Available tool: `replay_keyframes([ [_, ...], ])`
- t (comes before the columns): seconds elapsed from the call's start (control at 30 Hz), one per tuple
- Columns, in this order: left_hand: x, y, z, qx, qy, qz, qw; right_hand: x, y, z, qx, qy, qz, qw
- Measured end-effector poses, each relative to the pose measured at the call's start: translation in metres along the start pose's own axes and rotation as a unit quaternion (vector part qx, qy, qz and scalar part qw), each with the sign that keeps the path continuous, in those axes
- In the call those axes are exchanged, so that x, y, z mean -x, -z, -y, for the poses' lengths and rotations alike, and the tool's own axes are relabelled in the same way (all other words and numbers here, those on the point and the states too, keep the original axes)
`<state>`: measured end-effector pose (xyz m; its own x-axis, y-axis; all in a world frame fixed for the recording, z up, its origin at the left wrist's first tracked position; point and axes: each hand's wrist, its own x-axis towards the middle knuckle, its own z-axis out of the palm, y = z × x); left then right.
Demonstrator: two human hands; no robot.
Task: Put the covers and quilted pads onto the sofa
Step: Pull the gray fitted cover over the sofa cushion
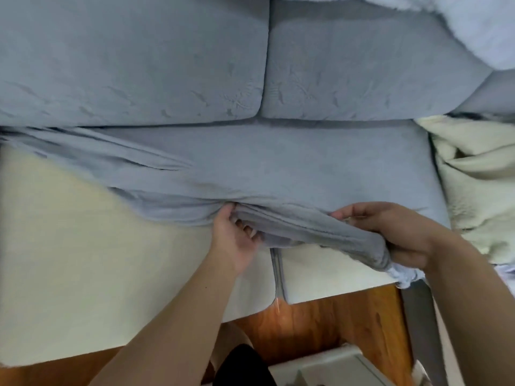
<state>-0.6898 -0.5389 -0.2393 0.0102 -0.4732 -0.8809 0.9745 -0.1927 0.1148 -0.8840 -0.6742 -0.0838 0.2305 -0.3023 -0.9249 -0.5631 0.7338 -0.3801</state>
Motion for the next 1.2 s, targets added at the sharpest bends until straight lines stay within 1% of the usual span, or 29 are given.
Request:
replay_keyframes([
  [0.07,0.004,0.0,0.002,0.031,-0.023,0.018,0.999,0.004,0.002,-0.011,-0.035,0.004,-0.012,0.999],
  [0.1,0.007,0.003,0.003,0.039,-0.027,0.031,0.998,0.003,0.003,-0.014,-0.066,0.012,-0.034,0.997],
  [0.17,0.017,0.013,0.006,0.036,-0.028,0.04,0.998,-0.004,0.003,-0.019,-0.102,0.048,-0.109,0.988],
  [0.23,0.03,0.029,0.008,0.03,-0.035,0.008,0.999,-0.019,0.0,-0.021,-0.086,0.118,-0.202,0.969],
  [0.3,0.048,0.046,0.009,0.043,-0.05,-0.043,0.997,-0.033,-0.007,-0.021,-0.015,0.185,-0.277,0.943],
  [0.37,0.07,0.065,0.012,0.051,-0.059,-0.112,0.991,-0.045,-0.021,-0.02,0.036,0.228,-0.295,0.927],
  [0.4,0.082,0.075,0.015,0.029,-0.059,-0.16,0.985,-0.05,-0.03,-0.02,0.061,0.24,-0.289,0.925],
  [0.43,0.092,0.086,0.02,-0.018,-0.059,-0.223,0.973,-0.057,-0.04,-0.025,0.1,0.242,-0.279,0.924],
  [0.47,0.103,0.099,0.026,-0.073,-0.062,-0.297,0.95,-0.061,-0.051,-0.033,0.155,0.236,-0.269,0.921],
  [0.5,0.114,0.11,0.03,-0.113,-0.073,-0.357,0.924,-0.065,-0.062,-0.046,0.225,0.233,-0.267,0.908],
  [0.57,0.138,0.132,0.033,-0.144,-0.094,-0.412,0.895,-0.067,-0.087,-0.081,0.349,0.252,-0.294,0.853],
  [0.6,0.149,0.144,0.032,-0.163,-0.093,-0.43,0.883,-0.063,-0.102,-0.102,0.38,0.263,-0.304,0.833],
  [0.63,0.158,0.156,0.031,-0.188,-0.081,-0.446,0.871,-0.056,-0.118,-0.123,0.396,0.278,-0.299,0.822],
  [0.67,0.165,0.169,0.029,-0.212,-0.066,-0.459,0.86,-0.05,-0.134,-0.144,0.407,0.289,-0.274,0.822],
  [0.73,0.178,0.188,0.026,-0.253,-0.044,-0.458,0.851,-0.037,-0.168,-0.183,0.419,0.298,-0.188,0.837],
  [0.8,0.19,0.198,0.023,-0.298,-0.046,-0.432,0.85,-0.027,-0.202,-0.222,0.446,0.294,-0.103,0.839],
  [0.83,0.194,0.198,0.022,-0.309,-0.056,-0.414,0.854,-0.028,-0.214,-0.239,0.46,0.295,-0.078,0.834],
  [0.87,0.202,0.2,0.023,-0.317,-0.069,-0.396,0.859,-0.027,-0.228,-0.258,0.467,0.286,-0.078,0.833],
  [0.9,0.211,0.2,0.023,-0.322,-0.087,-0.382,0.862,-0.027,-0.24,-0.274,0.456,0.26,-0.098,0.845],
  [0.93,0.219,0.2,0.023,-0.324,-0.108,-0.366,0.866,-0.026,-0.248,-0.284,0.416,0.222,-0.137,0.871],
  [0.97,0.227,0.201,0.021,-0.328,-0.127,-0.345,0.87,-0.025,-0.254,-0.288,0.356,0.19,-0.198,0.893],
  [1.0,0.233,0.201,0.02,-0.336,-0.139,-0.322,0.874,-0.025,-0.255,-0.288,0.292,0.157,-0.264,0.906],
  [1.03,0.237,0.204,0.019,-0.34,-0.142,-0.303,0.879,-0.027,-0.25,-0.287,0.241,0.125,-0.322,0.907],
  [1.1,0.239,0.21,0.018,-0.339,-0.139,-0.279,0.887,-0.032,-0.228,-0.278,0.187,0.075,-0.412,0.889],
  [1.13,0.237,0.215,0.019,-0.349,-0.131,-0.274,0.887,-0.034,-0.212,-0.274,0.165,0.047,-0.437,0.883],
  [1.17,0.235,0.218,0.022,-0.365,-0.126,-0.271,0.882,-0.041,-0.195,-0.274,0.124,0.016,-0.447,0.886],
  [1.2,0.232,0.223,0.024,-0.385,-0.122,-0.274,0.873,-0.048,-0.179,-0.271,0.054,-0.015,-0.442,0.895],
])
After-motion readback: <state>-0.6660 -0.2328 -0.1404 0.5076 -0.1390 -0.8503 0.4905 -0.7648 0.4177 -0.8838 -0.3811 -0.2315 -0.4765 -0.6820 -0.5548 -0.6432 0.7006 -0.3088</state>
